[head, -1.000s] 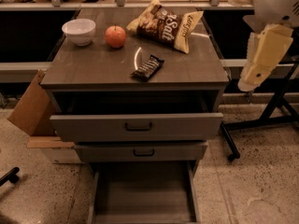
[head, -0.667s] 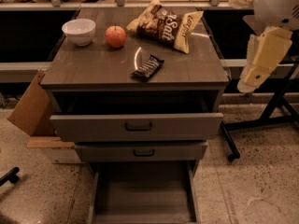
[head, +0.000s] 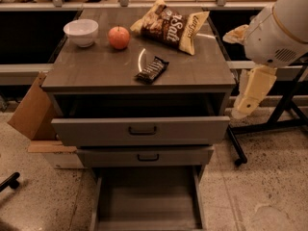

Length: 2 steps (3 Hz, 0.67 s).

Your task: Place rxbar chocolate into bottom drawer

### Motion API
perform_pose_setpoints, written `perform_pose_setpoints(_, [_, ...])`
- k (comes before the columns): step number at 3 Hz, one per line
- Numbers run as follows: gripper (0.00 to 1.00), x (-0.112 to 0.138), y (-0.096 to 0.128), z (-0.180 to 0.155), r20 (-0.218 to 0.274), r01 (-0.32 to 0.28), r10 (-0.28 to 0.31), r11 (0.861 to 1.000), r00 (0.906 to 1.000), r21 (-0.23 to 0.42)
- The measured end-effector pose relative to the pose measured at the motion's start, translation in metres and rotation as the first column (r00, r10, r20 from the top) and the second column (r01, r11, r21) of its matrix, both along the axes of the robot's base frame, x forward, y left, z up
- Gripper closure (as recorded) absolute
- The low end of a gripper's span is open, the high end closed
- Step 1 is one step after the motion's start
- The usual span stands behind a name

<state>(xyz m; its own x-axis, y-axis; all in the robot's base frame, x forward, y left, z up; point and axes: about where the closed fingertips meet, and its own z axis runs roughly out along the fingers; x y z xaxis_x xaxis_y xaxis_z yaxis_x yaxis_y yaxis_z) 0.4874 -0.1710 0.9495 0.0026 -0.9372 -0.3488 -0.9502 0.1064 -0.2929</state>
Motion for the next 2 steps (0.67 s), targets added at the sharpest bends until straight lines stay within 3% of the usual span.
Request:
perform_pose_setpoints(1, [0.0,0.0,0.0,0.0,0.0,0.0,0.0,1.0,1.0,0.0])
perform_pose_setpoints(2, [0.0,0.011,0.007,-0.012,-0.004,-0.018,0.018,0.999,0.9998,0.048])
